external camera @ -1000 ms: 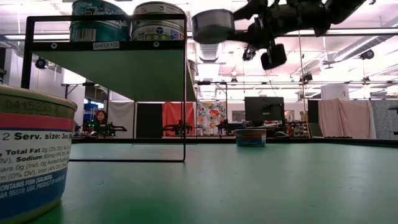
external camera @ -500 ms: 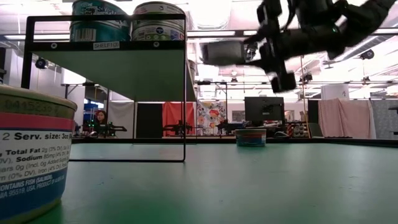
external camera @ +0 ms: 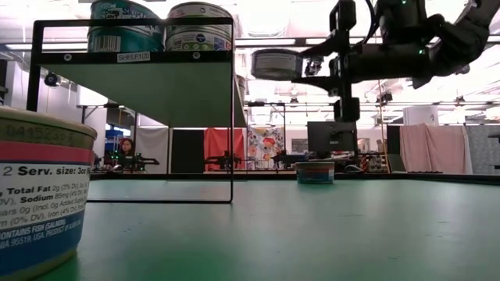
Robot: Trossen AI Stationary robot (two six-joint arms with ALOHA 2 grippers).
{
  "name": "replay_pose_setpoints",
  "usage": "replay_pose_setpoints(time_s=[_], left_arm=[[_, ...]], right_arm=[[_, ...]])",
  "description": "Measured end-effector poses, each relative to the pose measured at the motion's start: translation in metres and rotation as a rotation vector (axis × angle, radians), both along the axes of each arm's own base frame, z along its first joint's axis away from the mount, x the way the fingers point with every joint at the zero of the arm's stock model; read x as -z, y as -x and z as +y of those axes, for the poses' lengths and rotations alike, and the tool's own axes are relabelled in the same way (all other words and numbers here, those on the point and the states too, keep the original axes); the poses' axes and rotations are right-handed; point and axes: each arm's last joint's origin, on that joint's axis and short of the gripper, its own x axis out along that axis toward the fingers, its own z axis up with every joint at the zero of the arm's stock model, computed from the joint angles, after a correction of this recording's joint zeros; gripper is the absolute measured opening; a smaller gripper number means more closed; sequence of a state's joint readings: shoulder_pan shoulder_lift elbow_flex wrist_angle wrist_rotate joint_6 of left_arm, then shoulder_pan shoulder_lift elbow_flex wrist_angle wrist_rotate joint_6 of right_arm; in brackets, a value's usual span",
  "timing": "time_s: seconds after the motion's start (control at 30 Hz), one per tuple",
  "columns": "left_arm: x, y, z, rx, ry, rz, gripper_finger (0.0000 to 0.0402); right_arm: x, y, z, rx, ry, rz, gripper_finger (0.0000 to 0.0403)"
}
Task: Stack canned seafood by type on shelf
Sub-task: Put the blue tuna can on the shelf
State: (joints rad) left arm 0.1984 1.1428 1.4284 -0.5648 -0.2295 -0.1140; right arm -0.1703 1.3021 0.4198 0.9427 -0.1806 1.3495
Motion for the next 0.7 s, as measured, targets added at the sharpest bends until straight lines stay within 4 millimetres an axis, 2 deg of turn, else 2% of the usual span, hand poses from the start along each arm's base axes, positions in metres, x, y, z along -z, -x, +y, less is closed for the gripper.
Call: replay_pose_setpoints(time_s=[0.33, 0.43, 0.6, 0.7], left_arm=[[0.000, 0.000, 0.001, -0.003, -0.001, 0.000, 0.0232], [0.000, 0.000, 0.001, -0.005, -0.001, 0.000, 0.0232], [0.001, 0.001, 0.002, -0.008, 0.000, 0.007, 0.0232], [0.001, 0.001, 0.002, -0.008, 0.001, 0.009, 0.0232]], right_arm=[[0.014, -0.014, -0.001, -0.019, -0.079, -0.124, 0.0136], [0.018, -0.018, 0.002, -0.052, -0.098, -0.106, 0.0136], [0.006, -0.029, 0.006, -0.105, -0.092, -0.137, 0.0136], [0.006, -0.034, 0.005, -0.113, -0.098, -0.101, 0.0136]])
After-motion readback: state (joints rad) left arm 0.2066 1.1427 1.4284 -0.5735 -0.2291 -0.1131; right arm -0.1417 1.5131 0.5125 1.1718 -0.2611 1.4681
